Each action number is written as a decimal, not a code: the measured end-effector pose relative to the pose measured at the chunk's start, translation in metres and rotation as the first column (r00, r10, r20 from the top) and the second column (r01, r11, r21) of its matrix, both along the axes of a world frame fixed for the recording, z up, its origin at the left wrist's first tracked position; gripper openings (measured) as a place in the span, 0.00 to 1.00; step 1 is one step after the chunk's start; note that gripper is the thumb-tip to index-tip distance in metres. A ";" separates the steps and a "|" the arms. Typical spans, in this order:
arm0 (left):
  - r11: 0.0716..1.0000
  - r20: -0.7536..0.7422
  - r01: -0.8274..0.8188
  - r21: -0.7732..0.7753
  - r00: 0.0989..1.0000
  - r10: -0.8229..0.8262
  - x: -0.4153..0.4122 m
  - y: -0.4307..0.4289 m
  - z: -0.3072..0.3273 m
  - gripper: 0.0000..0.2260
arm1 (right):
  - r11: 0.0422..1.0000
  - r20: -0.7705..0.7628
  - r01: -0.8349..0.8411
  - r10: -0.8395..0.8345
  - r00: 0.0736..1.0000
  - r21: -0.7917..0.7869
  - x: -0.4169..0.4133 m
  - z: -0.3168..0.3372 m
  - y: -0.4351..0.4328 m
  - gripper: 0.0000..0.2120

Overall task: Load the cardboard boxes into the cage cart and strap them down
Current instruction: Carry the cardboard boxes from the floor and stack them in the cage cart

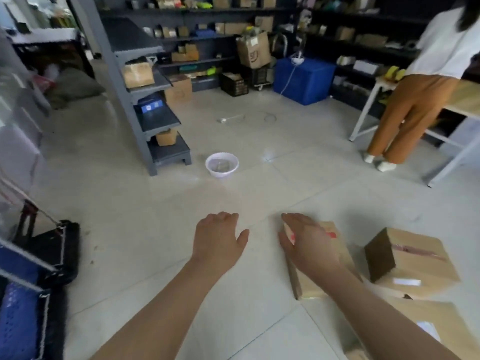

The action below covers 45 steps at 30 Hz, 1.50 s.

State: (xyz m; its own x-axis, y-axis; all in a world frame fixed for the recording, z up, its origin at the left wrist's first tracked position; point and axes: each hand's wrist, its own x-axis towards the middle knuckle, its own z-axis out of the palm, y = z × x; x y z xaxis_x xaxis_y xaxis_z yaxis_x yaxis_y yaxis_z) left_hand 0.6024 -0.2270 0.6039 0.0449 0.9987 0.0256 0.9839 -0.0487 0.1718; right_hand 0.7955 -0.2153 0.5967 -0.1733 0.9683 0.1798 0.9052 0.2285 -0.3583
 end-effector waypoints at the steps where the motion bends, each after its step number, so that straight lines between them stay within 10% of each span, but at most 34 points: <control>1: 0.998 -0.001 0.058 0.001 0.998 -0.058 0.020 0.010 -0.002 0.22 | 0.998 0.012 0.056 -0.056 0.998 -0.005 0.022 -0.003 -0.001 0.20; 15: 0.737 0.025 0.674 -0.052 0.739 -0.674 0.255 0.104 -0.030 0.14 | 0.725 -0.002 0.681 -0.685 0.729 -0.106 0.215 -0.024 -0.039 0.13; 31: 0.317 0.037 0.923 -0.218 0.333 -0.942 0.443 0.063 -0.069 0.13 | 0.205 0.002 0.944 -0.977 0.213 -0.259 0.322 -0.069 -0.153 0.22; 45: 0.428 0.042 0.846 -0.318 0.463 -0.885 0.597 -0.024 -0.157 0.19 | 0.198 -0.005 0.890 -0.977 0.215 -0.412 0.481 -0.147 -0.249 0.22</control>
State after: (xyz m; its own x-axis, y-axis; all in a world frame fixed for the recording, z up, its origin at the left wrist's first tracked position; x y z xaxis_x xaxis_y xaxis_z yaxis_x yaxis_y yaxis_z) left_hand 1.1991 -0.2505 0.4473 0.8728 0.3920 -0.2910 0.4597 -0.8605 0.2198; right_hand 1.2770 -0.4640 0.4494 0.8968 0.3757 -0.2338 0.2533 -0.8691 -0.4248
